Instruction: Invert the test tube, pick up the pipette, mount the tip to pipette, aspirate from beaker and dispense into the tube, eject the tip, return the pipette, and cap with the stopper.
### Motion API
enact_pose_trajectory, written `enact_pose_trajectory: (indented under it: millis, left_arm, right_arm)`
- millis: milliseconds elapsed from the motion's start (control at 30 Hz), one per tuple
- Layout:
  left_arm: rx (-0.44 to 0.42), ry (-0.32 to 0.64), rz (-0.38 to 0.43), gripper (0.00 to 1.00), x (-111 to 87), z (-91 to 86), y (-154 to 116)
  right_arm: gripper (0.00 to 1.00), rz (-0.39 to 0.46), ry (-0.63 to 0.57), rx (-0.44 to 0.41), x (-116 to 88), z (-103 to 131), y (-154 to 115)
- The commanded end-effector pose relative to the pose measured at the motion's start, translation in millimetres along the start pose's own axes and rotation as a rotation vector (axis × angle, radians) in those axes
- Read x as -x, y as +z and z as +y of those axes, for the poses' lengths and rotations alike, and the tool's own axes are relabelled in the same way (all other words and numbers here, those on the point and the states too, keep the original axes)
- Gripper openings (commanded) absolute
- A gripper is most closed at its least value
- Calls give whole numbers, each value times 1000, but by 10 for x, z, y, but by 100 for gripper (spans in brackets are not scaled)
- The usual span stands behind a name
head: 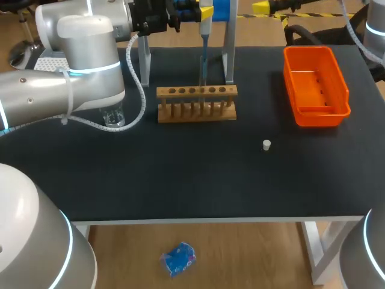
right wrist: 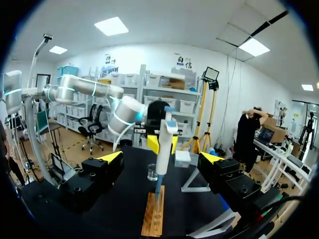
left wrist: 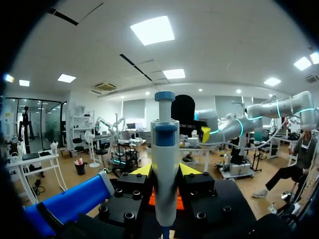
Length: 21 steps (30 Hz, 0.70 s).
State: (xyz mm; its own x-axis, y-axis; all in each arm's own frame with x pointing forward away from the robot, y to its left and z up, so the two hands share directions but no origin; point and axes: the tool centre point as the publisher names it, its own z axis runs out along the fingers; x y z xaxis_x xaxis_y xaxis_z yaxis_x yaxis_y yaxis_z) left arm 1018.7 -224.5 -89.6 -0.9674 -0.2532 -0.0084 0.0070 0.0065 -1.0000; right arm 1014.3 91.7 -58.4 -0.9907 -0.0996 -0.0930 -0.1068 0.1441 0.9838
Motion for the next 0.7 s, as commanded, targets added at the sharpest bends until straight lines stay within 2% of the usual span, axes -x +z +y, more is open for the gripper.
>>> enact_pose_trajectory:
  millis: [33, 533, 700]
  left_arm:
    - [-1, 1, -4, 0, -11, 0, 5]
    - [-1, 1, -4, 0, -11, 0, 5]
    - [-1, 1, -4, 0, -11, 0, 5]
  right_arm:
    - [100, 39, 9, 7, 96, 142, -23]
    - [100, 43, 11, 8, 100, 151, -1]
    - [100, 86, -2, 69, 193, 374, 143]
